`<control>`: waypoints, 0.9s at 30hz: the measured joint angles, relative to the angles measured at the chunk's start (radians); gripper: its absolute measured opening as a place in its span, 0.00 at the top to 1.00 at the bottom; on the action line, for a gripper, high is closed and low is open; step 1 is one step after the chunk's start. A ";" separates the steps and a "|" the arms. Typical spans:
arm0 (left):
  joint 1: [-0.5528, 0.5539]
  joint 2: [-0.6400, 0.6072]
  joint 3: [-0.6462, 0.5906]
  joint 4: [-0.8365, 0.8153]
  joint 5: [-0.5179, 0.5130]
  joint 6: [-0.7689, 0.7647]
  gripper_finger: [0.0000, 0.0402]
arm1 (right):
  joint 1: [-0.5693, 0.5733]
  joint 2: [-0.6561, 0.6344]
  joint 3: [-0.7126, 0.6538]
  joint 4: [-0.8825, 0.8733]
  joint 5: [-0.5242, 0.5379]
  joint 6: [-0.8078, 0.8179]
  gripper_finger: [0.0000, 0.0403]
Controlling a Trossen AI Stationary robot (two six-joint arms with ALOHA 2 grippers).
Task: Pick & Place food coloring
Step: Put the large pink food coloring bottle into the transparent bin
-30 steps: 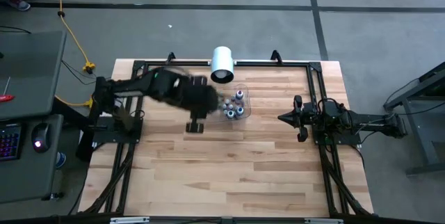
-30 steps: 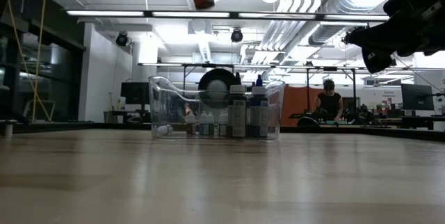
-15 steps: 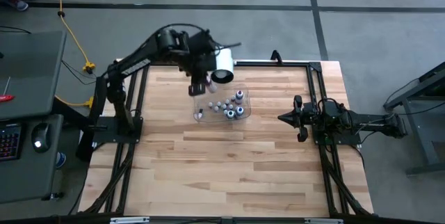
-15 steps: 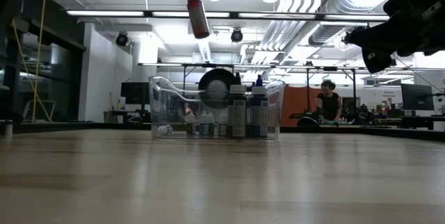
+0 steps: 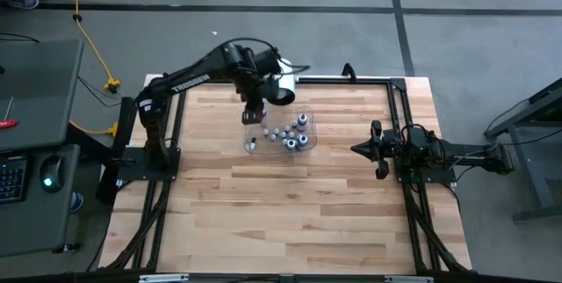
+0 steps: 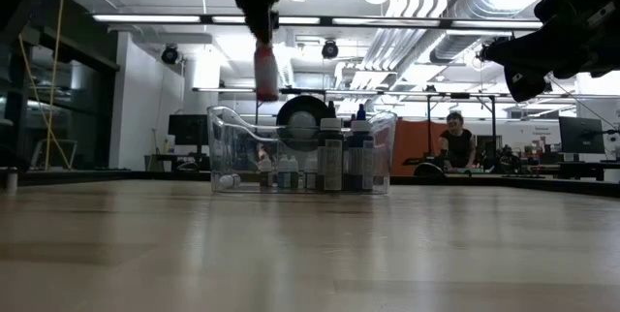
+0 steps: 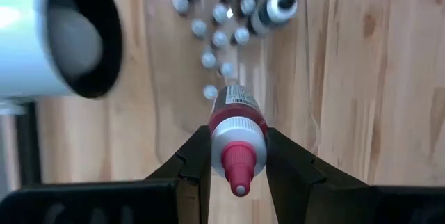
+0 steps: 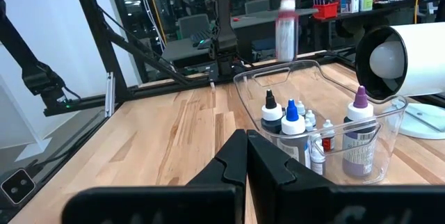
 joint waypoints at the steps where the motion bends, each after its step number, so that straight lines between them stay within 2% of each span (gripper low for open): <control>1: 0.000 0.000 -0.029 0.007 0.003 0.002 0.78 | 0.000 0.000 0.000 0.000 0.000 0.000 1.00; 7: -0.012 -0.002 -0.207 0.118 -0.001 0.007 0.78 | 0.000 0.000 0.000 0.000 0.000 0.000 1.00; 14: -0.071 -0.002 -0.356 0.282 -0.030 -0.102 0.78 | 0.000 0.000 0.000 0.000 0.000 0.000 1.00; 21: -0.155 -0.002 -0.397 0.356 -0.149 -0.312 0.78 | 0.000 0.000 0.000 0.000 0.000 0.000 1.00; 27: -0.193 -0.002 -0.398 0.417 -0.186 -0.463 0.78 | 0.000 0.000 0.000 0.000 0.000 0.000 1.00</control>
